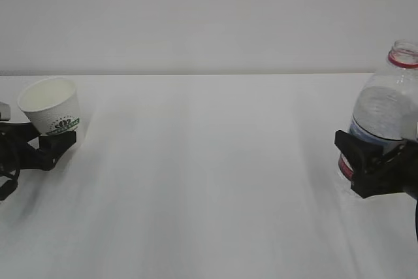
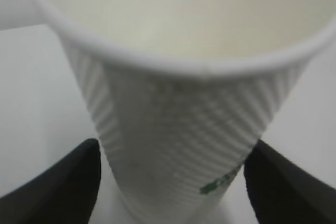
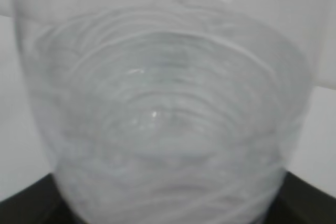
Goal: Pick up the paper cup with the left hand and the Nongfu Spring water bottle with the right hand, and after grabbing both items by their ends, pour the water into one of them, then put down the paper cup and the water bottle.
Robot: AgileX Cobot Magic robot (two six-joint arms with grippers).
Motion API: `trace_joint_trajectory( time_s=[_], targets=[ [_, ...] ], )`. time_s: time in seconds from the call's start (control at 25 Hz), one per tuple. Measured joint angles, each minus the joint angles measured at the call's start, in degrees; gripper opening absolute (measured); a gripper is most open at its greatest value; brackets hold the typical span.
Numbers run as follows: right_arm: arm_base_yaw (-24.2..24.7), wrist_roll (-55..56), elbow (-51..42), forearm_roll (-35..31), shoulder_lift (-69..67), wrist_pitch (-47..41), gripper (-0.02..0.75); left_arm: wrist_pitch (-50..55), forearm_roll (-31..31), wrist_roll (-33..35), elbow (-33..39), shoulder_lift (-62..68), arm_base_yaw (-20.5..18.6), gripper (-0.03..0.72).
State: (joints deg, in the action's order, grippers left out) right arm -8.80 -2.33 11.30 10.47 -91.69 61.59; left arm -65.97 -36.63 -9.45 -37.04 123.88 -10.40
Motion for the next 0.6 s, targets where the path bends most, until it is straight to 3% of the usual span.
trace_joint_trajectory(
  time_s=[0.6],
  targets=[
    [0.0, 0.0, 0.0, 0.6, 0.0, 0.0, 0.507, 0.0, 0.5, -0.6, -2.3, 0.7, 0.0, 0.628]
  ],
)
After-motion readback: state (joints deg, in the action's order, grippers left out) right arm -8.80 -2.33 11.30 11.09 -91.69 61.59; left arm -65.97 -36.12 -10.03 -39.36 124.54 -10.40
